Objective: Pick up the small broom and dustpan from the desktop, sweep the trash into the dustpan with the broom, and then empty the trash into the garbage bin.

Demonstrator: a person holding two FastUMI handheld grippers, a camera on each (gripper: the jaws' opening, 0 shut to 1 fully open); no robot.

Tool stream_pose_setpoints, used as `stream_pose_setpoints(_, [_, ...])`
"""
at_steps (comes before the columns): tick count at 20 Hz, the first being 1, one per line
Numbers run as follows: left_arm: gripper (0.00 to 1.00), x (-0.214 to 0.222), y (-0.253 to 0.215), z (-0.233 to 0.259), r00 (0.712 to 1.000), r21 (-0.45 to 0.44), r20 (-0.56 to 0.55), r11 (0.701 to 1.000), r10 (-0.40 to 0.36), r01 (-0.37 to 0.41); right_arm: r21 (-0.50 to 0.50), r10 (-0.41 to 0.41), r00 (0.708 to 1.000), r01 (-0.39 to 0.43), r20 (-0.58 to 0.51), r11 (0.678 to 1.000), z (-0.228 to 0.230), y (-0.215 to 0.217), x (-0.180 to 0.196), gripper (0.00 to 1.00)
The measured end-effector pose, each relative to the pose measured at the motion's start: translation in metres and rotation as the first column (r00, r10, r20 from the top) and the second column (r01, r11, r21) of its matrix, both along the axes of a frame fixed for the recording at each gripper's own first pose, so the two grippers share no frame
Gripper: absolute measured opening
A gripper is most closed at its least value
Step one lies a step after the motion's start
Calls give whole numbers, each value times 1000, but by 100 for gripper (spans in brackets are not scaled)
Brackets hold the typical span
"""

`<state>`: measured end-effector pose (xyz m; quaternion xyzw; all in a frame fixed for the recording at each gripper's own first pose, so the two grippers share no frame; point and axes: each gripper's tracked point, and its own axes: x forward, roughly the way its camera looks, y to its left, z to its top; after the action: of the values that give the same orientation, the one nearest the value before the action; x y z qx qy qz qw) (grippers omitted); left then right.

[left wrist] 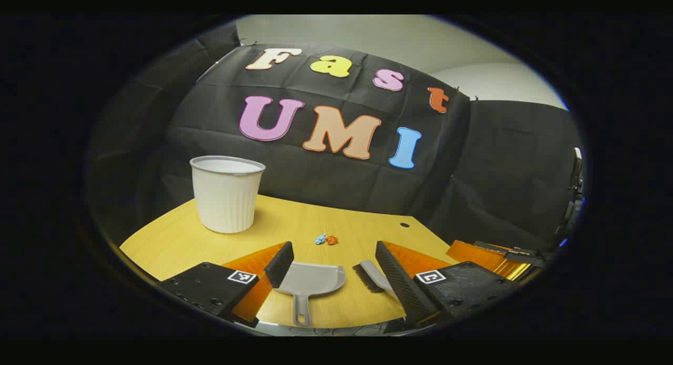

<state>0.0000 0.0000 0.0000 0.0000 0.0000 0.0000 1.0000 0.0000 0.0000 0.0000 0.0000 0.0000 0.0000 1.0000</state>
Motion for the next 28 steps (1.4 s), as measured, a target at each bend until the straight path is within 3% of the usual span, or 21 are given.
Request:
stream_pose_setpoints(8, [94,-2,6,-2,1000,-31,-5,1000,2,-2,-3,12,1000,-12,-13,1000,-5,6,-1,92])
stream_pose_setpoints(28, [94,-5,4,-11,999,-13,-36,1000,-2,2,-4,11,1000,-12,-19,1000,-5,9,-2,92])
